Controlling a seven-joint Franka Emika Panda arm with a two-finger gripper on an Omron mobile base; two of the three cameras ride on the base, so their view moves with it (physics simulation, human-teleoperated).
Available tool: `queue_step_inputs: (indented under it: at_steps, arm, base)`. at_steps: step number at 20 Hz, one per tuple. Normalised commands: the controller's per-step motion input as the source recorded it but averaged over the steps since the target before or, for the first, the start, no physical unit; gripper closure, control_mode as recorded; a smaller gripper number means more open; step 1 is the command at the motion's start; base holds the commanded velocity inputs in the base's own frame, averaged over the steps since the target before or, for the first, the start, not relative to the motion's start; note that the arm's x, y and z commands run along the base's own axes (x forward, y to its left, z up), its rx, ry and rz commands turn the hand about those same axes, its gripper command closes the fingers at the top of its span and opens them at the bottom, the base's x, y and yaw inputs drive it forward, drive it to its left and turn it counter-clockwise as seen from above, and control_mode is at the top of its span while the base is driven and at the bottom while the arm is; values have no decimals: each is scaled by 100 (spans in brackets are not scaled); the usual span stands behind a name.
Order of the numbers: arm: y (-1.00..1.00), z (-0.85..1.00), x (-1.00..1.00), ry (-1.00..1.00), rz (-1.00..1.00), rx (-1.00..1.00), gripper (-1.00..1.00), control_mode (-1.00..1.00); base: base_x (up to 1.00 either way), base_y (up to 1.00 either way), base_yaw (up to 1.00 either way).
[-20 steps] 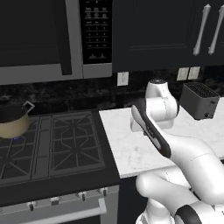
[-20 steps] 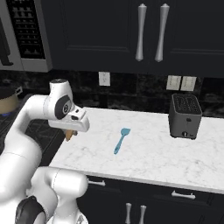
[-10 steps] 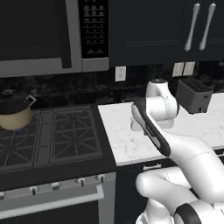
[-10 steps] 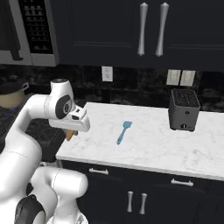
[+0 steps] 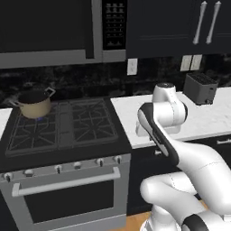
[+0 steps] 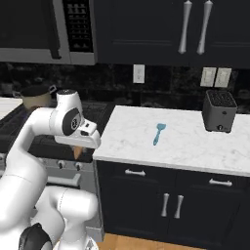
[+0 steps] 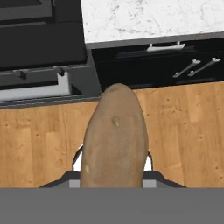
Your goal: Put the garlic and sweet potato in the pot. Retrieve the spatula and lightly stir the vegetables in the pot.
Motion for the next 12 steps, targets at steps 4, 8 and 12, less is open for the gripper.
queue_step_inputs:
  at_steps: [4,8,12]
  arm:
    - [0,0,0,0,0,0,100,100]
    - [0,0,0,0,0,0,100,100]
    - [0,0,0,0,0,0,100,100]
  base:
    - [2,100,-5]
    - [4,100,-5]
    - [34,100,-6]
